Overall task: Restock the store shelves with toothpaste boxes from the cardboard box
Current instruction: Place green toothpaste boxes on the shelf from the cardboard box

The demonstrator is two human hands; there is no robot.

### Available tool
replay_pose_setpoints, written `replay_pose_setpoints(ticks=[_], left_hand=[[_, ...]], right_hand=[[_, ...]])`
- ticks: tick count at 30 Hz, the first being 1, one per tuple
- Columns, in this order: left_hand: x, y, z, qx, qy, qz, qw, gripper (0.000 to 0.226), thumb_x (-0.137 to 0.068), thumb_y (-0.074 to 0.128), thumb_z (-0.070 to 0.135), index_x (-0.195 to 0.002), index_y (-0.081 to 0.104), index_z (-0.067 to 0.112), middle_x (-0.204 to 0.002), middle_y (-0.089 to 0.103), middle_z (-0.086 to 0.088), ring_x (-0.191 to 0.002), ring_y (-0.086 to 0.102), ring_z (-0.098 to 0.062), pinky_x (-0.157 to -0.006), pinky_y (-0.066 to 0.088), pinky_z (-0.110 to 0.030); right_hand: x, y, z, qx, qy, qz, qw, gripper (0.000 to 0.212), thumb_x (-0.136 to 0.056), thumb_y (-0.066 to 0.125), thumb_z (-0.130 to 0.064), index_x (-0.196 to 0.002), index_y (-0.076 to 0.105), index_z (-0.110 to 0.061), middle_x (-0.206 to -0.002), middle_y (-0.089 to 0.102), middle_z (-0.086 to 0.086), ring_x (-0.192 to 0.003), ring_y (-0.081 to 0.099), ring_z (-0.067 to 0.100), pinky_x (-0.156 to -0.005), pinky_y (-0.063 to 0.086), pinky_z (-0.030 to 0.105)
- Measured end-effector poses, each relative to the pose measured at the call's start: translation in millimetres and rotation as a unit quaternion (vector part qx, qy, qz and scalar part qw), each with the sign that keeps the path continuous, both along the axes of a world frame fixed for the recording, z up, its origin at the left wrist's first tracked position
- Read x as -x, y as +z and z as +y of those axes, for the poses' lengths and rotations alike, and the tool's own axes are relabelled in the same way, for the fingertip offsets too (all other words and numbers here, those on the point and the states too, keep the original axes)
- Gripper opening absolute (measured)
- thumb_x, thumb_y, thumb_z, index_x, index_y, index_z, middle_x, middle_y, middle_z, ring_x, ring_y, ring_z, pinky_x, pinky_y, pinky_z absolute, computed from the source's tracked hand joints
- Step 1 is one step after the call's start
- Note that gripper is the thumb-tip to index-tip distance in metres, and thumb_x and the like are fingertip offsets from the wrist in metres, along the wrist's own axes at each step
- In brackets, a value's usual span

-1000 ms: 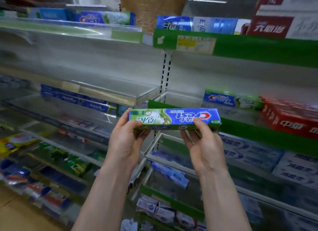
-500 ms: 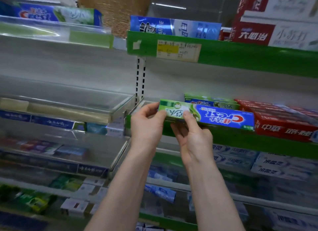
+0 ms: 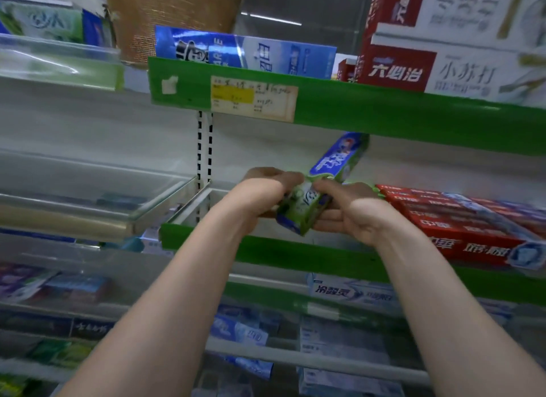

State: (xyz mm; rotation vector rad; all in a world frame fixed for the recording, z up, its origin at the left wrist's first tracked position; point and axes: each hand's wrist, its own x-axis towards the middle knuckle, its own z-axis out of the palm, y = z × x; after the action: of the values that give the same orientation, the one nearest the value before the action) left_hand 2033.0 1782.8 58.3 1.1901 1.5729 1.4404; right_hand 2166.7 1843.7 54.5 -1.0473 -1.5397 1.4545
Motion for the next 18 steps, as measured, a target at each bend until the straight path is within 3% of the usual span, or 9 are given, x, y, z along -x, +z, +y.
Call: replay_pose_setpoints(ticks=[3,5,8,11,15,18], left_hand=[[-6.2,-1.9,27.4,0.011,-0.03,-0.086,0.996,0.022,-0.088,0.064,0.024,-0.106,0.065,0.012,-0.106,0.07,-0.01,-0.094,0.065,-0.021,-0.079,0.051,-0.033],[-8.2,-2.8,41.2,0.008,-0.034,-0.092,0.995,0.021,-0.088,0.063,0.022,-0.107,0.064,0.013,-0.104,0.069,-0.008,-0.09,0.063,-0.019,-0.075,0.049,-0.031],[-7.3,-4.4,56.2,-0.008,-0.033,-0.115,0.993,0.02,-0.088,0.062,0.02,-0.107,0.06,0.014,-0.094,0.068,-0.005,-0.083,0.062,-0.018,-0.07,0.048,-0.029],[-4.9,-7.0,64.1,-0.022,-0.009,-0.178,0.984,0.019,-0.087,0.065,0.015,-0.103,0.056,0.012,-0.089,0.066,-0.007,-0.077,0.063,-0.018,-0.073,0.051,-0.032],[-0.2,-8.4,65.9,-0.038,0.001,-0.292,0.956,0.01,-0.087,0.065,0.016,-0.088,0.056,0.01,-0.087,0.062,-0.011,-0.079,0.062,-0.022,-0.067,0.054,-0.034],[5.5,-7.6,65.3,-0.072,0.022,-0.307,0.949,0.04,-0.085,0.068,0.016,-0.119,0.046,0.01,-0.096,0.064,-0.014,-0.083,0.065,-0.024,-0.059,0.056,-0.035]], right_hand=[[-8.7,6.5,19.8,-0.05,-0.001,-0.104,0.993,0.029,-0.089,0.063,-0.021,-0.113,0.061,-0.004,-0.093,0.073,0.012,-0.08,0.071,0.024,-0.073,0.058,0.037],[-16.0,12.3,31.0,-0.103,0.005,-0.18,0.978,0.032,-0.089,0.063,-0.026,-0.116,0.063,-0.008,-0.094,0.073,0.008,-0.082,0.071,0.022,-0.082,0.057,0.039],[-26.9,24.1,39.7,-0.157,0.031,-0.24,0.958,0.028,-0.092,0.061,-0.023,-0.117,0.063,-0.011,-0.096,0.072,0.003,-0.079,0.069,0.015,-0.077,0.057,0.03],[-37.4,32.2,46.2,-0.208,0.046,-0.316,0.924,0.041,-0.088,0.064,-0.025,-0.128,0.058,-0.017,-0.116,0.066,0.004,-0.099,0.066,0.019,-0.095,0.052,0.038],[-48.6,39.2,52.1,-0.236,0.063,-0.349,0.905,0.027,-0.091,0.06,-0.018,-0.118,0.059,-0.02,-0.114,0.064,0.005,-0.103,0.063,0.021,-0.094,0.051,0.04],[-54.0,44.3,55.7,-0.261,0.069,-0.366,0.891,0.03,-0.094,0.057,-0.018,-0.124,0.057,-0.019,-0.115,0.062,0.001,-0.102,0.06,0.018,-0.087,0.05,0.032]])
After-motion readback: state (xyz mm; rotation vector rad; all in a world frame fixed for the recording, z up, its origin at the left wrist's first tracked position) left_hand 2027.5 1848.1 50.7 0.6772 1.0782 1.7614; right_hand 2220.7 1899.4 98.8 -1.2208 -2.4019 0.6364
